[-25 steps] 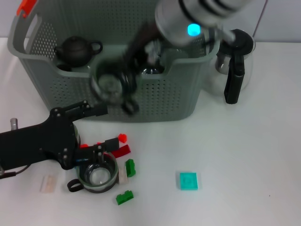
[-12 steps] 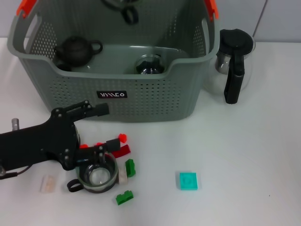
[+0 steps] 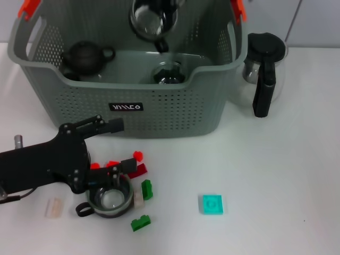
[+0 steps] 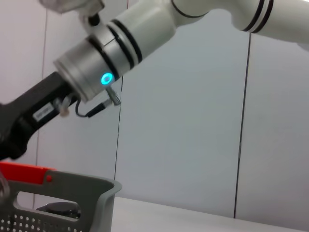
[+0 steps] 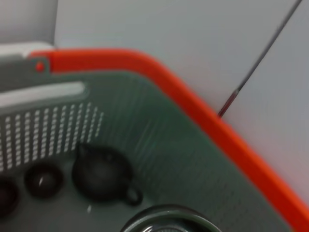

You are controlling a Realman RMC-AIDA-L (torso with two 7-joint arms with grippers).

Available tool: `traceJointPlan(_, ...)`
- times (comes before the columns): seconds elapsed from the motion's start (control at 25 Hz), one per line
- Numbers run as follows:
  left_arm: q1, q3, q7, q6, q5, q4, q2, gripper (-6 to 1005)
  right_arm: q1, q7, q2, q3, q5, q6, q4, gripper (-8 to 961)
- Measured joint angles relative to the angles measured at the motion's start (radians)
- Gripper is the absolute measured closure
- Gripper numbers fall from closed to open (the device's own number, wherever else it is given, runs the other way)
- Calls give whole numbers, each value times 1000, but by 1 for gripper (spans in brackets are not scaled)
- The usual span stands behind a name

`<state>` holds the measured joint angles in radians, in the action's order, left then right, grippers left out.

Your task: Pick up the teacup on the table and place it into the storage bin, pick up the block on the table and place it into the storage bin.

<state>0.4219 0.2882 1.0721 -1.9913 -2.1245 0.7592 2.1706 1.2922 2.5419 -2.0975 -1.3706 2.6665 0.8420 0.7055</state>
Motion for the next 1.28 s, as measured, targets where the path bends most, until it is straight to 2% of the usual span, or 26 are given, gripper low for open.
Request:
traceJointPlan(0.12,1,1,0,1,-1,0,0,169,37,-2,0,-2,11,5,-64,863)
traceJointPlan(0.44,7,2,0,-2,-1,-4,0,169,72,-22,-7,-11,9,78,-115,858)
traceJointPlan(0.68,17,23,0,4,-1,-10,0,169,116,-35,-13,-31,4,33,-245,854)
traceJointPlan(1.28,21,26,0,5,0,-15,0,169,116,-26,-15,-42,-22,7,-253,843)
